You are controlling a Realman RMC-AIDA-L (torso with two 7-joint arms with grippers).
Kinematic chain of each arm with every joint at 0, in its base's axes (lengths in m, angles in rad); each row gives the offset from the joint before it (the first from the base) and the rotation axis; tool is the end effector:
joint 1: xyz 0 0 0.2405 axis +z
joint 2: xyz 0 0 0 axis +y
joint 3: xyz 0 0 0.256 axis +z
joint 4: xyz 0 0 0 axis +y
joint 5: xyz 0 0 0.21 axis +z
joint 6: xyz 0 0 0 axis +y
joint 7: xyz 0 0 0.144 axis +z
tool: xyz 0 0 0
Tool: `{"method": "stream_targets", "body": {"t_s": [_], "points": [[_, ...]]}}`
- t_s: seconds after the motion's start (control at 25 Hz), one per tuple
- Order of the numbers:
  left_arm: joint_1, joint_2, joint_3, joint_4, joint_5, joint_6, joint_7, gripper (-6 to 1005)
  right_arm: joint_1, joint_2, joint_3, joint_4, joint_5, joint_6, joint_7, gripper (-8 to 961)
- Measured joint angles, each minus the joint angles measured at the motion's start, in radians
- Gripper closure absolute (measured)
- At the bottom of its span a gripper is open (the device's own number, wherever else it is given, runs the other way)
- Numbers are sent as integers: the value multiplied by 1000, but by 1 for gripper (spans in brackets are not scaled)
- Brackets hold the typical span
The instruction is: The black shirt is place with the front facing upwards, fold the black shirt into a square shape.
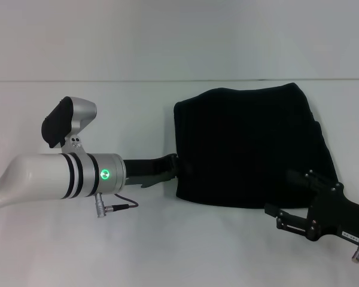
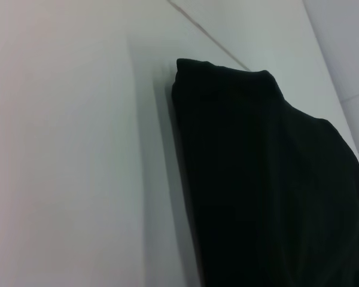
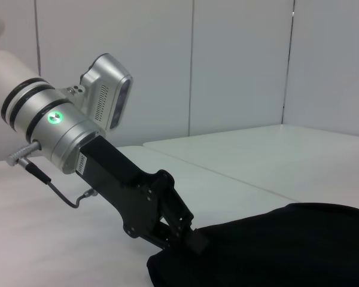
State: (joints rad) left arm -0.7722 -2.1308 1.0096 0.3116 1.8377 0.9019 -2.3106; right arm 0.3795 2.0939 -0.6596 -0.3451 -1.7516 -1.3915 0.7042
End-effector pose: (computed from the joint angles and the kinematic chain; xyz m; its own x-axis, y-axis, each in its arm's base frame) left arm -0.2337 0.3834 -0.1012 0.0699 0.8941 0.4423 0.9896 -0.1179 0.0819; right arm 0.3187 0.2825 -0.0383 0.8338 -0.0931 -0.5441 -0.3905 -0.7962 -0.4621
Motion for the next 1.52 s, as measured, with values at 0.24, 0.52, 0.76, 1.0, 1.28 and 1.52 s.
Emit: {"method": "stream_targets", "body": {"t_s": [0.24, 0.52, 0.76, 1.0, 1.28, 1.52], "points": [[4, 8, -2, 6, 0, 1, 4, 916, 2, 0, 0, 0, 0, -1, 0, 54], [0, 61, 1, 3, 0, 17, 1, 963, 19, 0, 8, 0, 4, 8, 0, 55], [30, 124, -10, -1, -5, 44, 0, 964, 32, 0, 9, 0, 6, 10, 0, 55], [125, 139, -58, 30, -5, 156, 45, 965, 49, -1, 12, 0, 8, 25, 0, 55], [214, 100, -172, 27, -13, 286, 173, 963, 63, 1, 12, 0, 8, 40, 0, 54], [244, 89, -246, 26, -12, 326, 218, 913, 65, 2, 12, 2, 8, 48, 0, 54]]}}
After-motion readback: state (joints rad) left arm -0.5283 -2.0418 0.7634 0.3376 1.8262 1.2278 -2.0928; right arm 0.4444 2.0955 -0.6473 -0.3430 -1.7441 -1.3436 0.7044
